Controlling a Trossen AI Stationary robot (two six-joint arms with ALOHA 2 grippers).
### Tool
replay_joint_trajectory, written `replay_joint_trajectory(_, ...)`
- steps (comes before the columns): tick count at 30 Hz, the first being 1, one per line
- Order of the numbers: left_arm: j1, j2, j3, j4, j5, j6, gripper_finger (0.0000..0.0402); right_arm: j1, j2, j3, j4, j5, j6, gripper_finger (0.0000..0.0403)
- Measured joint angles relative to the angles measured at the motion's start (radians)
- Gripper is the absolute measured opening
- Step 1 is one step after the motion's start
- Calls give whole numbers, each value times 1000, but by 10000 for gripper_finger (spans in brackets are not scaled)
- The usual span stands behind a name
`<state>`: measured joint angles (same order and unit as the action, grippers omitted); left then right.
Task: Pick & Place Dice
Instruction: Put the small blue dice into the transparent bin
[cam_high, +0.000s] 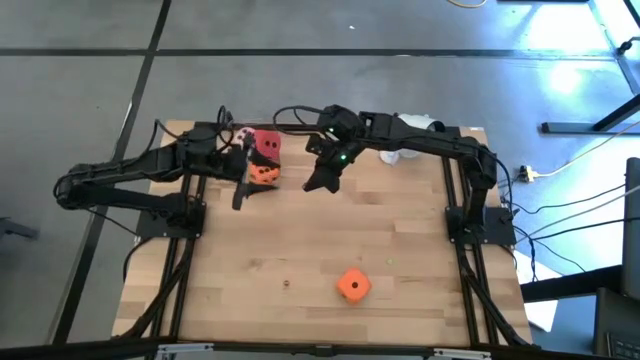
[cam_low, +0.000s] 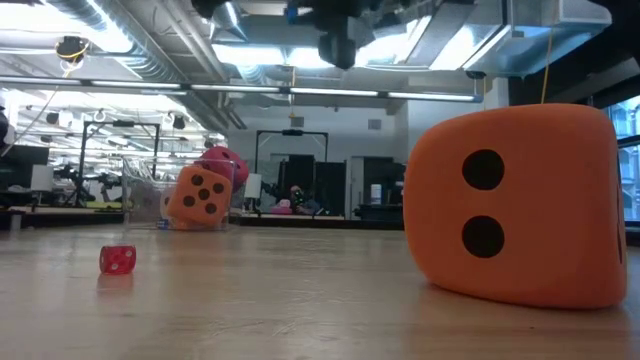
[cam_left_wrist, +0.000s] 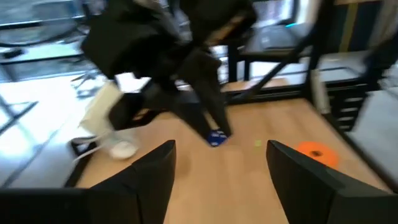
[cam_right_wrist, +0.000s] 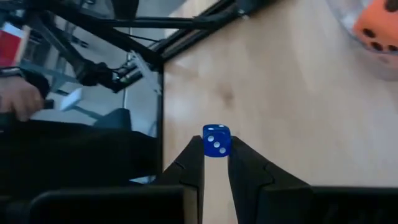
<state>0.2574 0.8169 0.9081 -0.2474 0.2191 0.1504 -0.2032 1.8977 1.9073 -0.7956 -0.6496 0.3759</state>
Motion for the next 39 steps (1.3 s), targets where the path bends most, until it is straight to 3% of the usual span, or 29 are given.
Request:
replay_joint_trajectory(4, -45, 6, 0, 22, 44, 18, 264, 26, 0, 42, 11, -53, 61, 45)
replay_joint_trajectory(6, -74, 14, 0, 35, 38, 97, 270, 40, 0, 57, 38, -83, 111, 45)
replay_joint_trajectory(10, -135, 39, 0, 41, -66, 261, 274, 66, 0, 79, 111, -148, 216, 45)
replay_joint_trajectory(15, -183, 70, 0, 114, -134, 331, 273, 89, 1, 80, 179, -164, 307, 45)
replay_joint_trajectory(20, -223, 73, 0, 207, -129, 332, 264, 91, 1, 80, 179, -158, 335, 45)
replay_joint_trajectory(39, -310, 136, 0, 304, -104, 254, 257, 94, 1, 79, 184, -125, 358, 45)
